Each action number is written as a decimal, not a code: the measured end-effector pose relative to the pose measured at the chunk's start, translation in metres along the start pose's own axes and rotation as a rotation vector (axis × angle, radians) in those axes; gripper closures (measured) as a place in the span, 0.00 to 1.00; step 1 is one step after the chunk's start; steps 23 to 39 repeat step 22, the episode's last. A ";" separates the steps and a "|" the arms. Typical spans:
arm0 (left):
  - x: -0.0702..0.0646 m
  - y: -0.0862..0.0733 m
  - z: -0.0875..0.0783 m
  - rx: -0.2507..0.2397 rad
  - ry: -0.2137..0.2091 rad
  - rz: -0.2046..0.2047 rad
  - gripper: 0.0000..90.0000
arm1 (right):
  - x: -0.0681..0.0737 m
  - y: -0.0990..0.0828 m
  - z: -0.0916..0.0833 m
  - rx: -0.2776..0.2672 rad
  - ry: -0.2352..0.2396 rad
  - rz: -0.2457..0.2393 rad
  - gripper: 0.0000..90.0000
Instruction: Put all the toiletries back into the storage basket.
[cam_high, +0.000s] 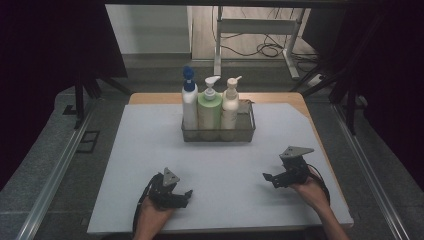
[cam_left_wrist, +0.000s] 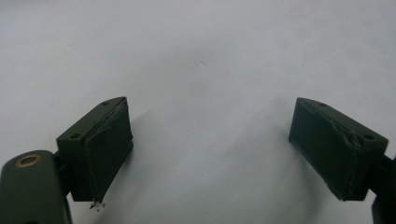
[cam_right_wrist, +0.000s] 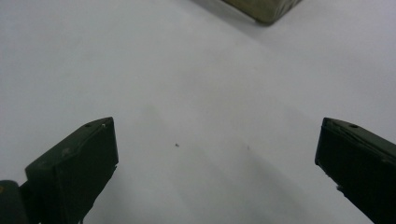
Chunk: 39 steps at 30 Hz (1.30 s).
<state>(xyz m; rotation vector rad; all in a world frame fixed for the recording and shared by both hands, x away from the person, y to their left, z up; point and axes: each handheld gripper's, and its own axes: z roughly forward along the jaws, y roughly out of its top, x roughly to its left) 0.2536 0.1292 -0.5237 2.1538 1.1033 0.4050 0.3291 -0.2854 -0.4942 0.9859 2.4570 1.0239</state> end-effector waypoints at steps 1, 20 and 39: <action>0.000 0.000 0.000 0.000 0.000 0.000 0.14 | 0.000 -0.003 0.001 0.002 0.000 0.001 0.00; 0.000 0.000 0.000 0.001 0.000 0.001 0.14 | 0.001 -0.028 0.012 0.029 -0.015 0.027 0.00; 0.000 0.000 0.000 0.002 -0.001 -0.001 0.14 | 0.002 -0.028 0.012 0.029 -0.016 0.027 0.00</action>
